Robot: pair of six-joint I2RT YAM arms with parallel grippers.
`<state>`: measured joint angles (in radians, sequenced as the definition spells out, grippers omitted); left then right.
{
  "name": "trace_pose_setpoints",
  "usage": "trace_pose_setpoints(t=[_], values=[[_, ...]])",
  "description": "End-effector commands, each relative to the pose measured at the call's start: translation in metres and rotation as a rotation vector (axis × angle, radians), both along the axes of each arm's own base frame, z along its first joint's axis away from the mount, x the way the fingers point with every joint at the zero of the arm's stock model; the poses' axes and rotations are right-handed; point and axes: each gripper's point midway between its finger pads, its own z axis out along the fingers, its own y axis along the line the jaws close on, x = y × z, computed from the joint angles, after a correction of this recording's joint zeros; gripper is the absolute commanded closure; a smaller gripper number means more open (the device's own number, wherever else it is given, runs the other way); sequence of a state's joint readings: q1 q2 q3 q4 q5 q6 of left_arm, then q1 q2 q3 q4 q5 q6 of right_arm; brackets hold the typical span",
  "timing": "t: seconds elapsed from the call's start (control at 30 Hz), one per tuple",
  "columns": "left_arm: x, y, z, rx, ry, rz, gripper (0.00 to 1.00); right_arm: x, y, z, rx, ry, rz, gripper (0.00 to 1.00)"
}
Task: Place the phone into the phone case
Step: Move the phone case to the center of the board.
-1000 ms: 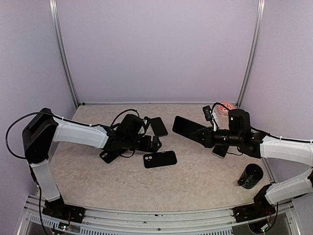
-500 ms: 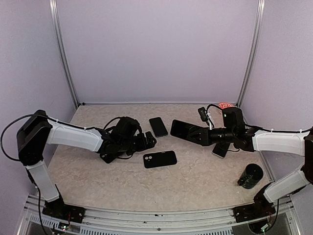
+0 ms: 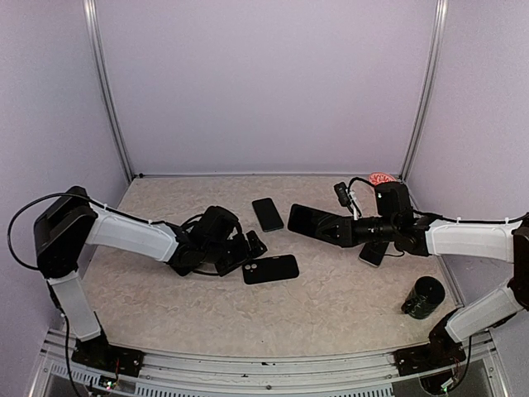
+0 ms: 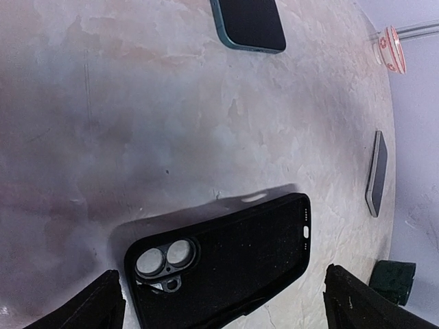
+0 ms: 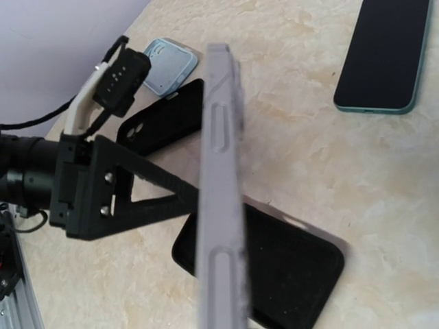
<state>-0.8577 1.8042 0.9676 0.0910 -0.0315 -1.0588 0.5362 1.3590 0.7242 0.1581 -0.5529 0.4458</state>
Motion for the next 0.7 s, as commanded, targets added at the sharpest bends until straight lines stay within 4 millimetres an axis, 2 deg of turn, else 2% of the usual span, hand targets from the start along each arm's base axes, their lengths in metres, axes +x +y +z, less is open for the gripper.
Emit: trace_pose_setpoints(t=[0.0,0.17,0.4,0.67], values=[[-0.007,-0.011,-0.010,-0.020,0.035,-0.016,0.01,0.008,-0.002,0.013,0.011,-0.037,-0.015,1.00],[-0.005,-0.013,-0.018,-0.020,0.043,-0.011,0.01,0.008,-0.002,0.008,-0.005,-0.016,-0.012,1.00],[0.003,-0.030,-0.009,-0.060,0.017,-0.047,0.01,0.008,0.001,-0.001,-0.023,0.042,0.018,1.00],[0.023,-0.044,-0.003,-0.079,-0.020,-0.065,0.01,0.013,-0.012,-0.024,-0.041,0.137,-0.004,1.00]])
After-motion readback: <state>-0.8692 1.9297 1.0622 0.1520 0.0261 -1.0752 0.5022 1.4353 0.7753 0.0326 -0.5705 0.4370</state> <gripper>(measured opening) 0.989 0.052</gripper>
